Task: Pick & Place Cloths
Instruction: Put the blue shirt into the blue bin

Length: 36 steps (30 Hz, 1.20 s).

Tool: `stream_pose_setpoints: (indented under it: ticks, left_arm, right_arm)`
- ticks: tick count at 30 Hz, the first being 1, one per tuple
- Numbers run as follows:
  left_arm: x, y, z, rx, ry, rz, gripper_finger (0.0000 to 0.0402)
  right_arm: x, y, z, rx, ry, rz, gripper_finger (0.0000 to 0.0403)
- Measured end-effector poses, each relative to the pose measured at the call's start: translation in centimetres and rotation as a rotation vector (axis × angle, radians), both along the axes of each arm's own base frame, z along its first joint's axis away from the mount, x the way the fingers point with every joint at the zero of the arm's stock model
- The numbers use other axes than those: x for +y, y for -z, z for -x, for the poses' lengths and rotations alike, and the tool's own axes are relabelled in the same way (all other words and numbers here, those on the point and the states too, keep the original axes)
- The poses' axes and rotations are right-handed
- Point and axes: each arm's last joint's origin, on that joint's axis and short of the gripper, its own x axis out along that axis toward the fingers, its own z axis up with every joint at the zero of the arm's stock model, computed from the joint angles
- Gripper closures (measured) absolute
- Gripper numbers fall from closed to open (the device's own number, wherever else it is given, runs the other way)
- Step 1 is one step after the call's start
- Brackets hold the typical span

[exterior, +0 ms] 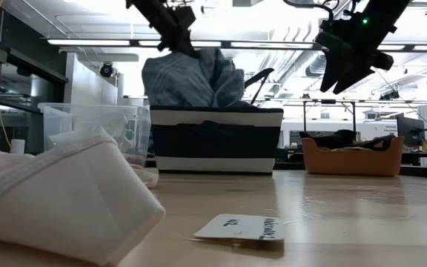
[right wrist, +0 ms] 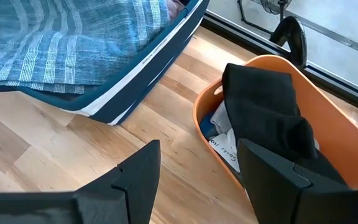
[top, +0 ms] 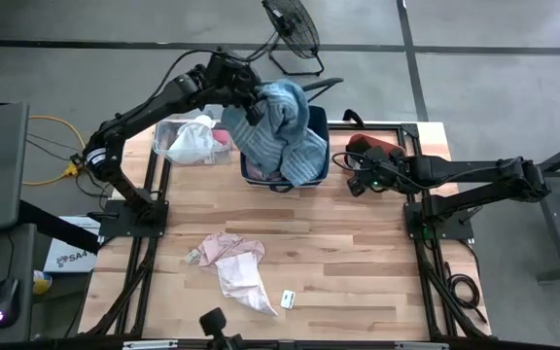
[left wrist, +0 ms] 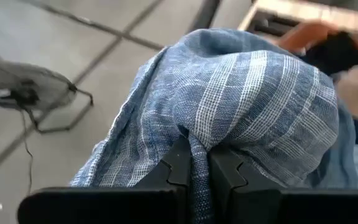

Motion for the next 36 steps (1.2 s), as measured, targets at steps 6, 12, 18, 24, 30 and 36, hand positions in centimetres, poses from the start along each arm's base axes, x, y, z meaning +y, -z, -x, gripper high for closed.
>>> stream_pose_setpoints:
  ticks: [6,12,18,24,30,36]
  left_arm:
    - [0.0,3.5,-3.1,0.036,0.097,0.066,0.0385]
    - [0.1,7.3,-6.4,0.080,0.153,0.111,0.0385]
    - [0.4,11.2,-8.9,0.135,0.161,0.174,0.0385]
    - [1.1,14.0,-9.8,0.188,0.144,0.227,0.0385]
    - [1.3,15.5,-10.3,0.212,0.144,0.259,0.0384]
    - [1.3,14.7,-10.1,0.205,0.133,0.239,0.0272]
  right_arm:
    - [0.0,0.0,0.0,-0.014,0.016,-0.008,0.0198]
    - [0.0,0.0,0.0,-0.014,0.015,-0.011,0.0198]
    - [0.0,0.0,0.0,-0.013,0.015,-0.011,0.0198]
    - [0.0,0.0,0.0,-0.013,0.015,-0.011,0.0198]
    - [0.0,0.0,0.0,-0.013,0.015,-0.011,0.0198]
    - [0.0,0.0,0.0,-0.012,0.015,-0.011,0.0198]
